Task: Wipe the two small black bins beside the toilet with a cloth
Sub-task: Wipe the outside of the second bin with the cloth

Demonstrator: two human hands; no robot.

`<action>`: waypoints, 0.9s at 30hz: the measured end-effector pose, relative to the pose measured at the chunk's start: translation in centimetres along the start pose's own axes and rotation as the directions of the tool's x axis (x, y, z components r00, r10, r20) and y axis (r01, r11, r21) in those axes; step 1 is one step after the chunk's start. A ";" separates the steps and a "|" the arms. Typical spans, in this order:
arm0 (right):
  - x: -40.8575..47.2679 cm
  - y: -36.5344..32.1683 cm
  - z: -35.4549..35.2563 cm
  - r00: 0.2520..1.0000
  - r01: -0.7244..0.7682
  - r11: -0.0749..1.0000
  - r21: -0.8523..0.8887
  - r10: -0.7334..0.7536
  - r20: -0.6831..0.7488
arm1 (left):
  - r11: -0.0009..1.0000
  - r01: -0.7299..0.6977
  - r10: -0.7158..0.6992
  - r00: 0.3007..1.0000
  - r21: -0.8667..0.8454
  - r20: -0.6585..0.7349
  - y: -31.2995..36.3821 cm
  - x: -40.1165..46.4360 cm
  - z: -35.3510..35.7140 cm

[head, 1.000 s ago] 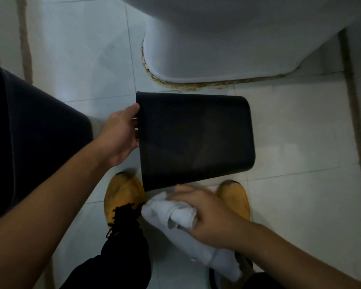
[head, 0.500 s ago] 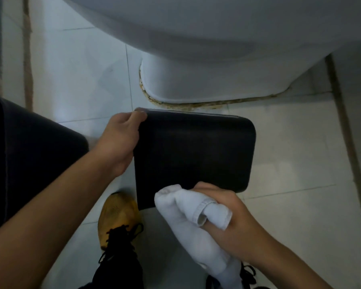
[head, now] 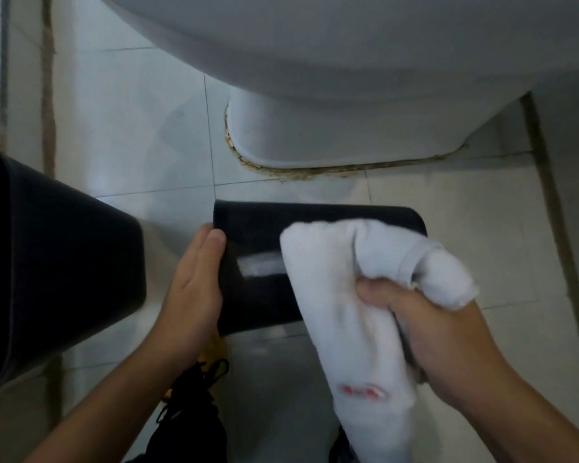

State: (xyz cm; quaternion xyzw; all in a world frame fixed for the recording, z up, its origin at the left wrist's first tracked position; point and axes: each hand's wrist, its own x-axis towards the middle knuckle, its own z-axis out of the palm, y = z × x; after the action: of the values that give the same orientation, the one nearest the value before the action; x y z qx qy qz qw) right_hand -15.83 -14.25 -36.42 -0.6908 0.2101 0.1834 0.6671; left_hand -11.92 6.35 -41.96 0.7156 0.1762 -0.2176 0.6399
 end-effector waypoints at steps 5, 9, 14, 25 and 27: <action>3.1 -2.4 3.4 0.987 0.108 0.989 0.098 -0.118 0.105 | 0.979 -0.164 0.173 0.983 0.121 -0.066 -0.9 0.0 0.0; 3.8 -1.2 4.9 0.967 0.254 0.906 -0.338 -0.251 0.053 | 0.982 -0.138 0.151 0.984 0.130 -0.096 -1.0 0.1 0.2; 3.9 -0.1 2.9 0.927 0.151 0.677 -0.720 -0.349 -0.134 | 0.992 -0.111 0.117 0.988 0.061 -0.098 -0.9 0.2 0.4; 2.9 0.4 4.5 0.963 0.124 0.863 -0.489 -0.224 -0.151 | 0.997 -0.075 0.075 0.995 0.013 -0.059 -0.9 -0.2 0.5; 2.4 0.3 4.8 0.969 0.196 0.909 -0.367 -0.236 -0.068 | 0.996 -0.089 0.088 0.994 -0.009 -0.070 -0.7 0.1 0.5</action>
State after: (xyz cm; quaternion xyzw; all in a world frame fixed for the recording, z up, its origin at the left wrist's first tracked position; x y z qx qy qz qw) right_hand -13.82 -9.61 -38.12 -0.8286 0.1321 0.1050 0.5338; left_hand -12.30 5.89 -42.65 0.7259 0.1678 -0.1628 0.6468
